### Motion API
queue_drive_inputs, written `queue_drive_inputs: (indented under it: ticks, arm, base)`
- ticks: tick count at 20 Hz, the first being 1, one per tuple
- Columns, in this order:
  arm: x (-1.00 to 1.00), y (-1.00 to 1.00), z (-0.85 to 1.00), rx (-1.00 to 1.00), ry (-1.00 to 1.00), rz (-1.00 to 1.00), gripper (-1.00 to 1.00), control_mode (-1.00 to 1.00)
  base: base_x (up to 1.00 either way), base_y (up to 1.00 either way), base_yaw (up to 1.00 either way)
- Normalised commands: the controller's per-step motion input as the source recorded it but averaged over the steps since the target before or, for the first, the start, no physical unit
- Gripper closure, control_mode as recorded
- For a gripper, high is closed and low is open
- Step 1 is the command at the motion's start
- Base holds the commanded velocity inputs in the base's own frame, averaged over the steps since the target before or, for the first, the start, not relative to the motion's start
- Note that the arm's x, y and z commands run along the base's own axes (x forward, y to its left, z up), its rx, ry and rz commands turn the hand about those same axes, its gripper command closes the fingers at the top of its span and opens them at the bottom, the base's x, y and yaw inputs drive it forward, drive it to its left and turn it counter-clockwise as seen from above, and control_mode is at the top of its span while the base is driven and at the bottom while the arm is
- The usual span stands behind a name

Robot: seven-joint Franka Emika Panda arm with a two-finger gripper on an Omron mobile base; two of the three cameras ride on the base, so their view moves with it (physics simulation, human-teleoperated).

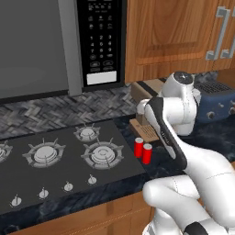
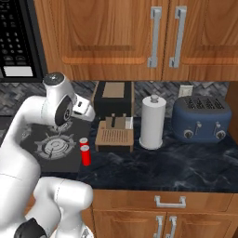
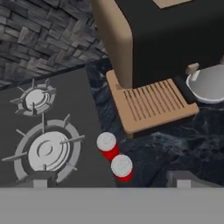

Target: Four empty soda cans are scattered around the kitchen. Gather all the cans and cluster them next to the stove for recycling.

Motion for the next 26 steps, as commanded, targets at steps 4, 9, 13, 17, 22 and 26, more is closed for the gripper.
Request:
queue_drive_inputs:
  ticks: [4,9,13,17,22,26]
  arm:
    - [-1.0,0.0,0.19,0.0,0.08,0.0,-1.0,-1.0]
    - [-1.0,0.0,0.05,0.0,0.1,0.0,-1.0,-1.0]
    - [-1.0,-0.03,-0.07,0.0,0.06,-0.02,-1.0,-1.0]
    - [-0.9,-0.08,-0.21,-0.01,-0.06,-0.03,-1.0,-1.0]
    - [-0.72,0.0,-0.04,0.0,-0.41,0.0,-1.0,-1.0]
    - [-0.64,0.0,0.0,0.0,-0.44,0.0,-1.0,-1.0]
  base:
    - [0.0,0.0,0.0]
    - [0.0,0.0,0.0]
    - [0.0,0.0,0.0]
    - [0.0,0.0,0.0]
    - [0.0,0.0,0.0]
    - [0.0,0.0,0.0]
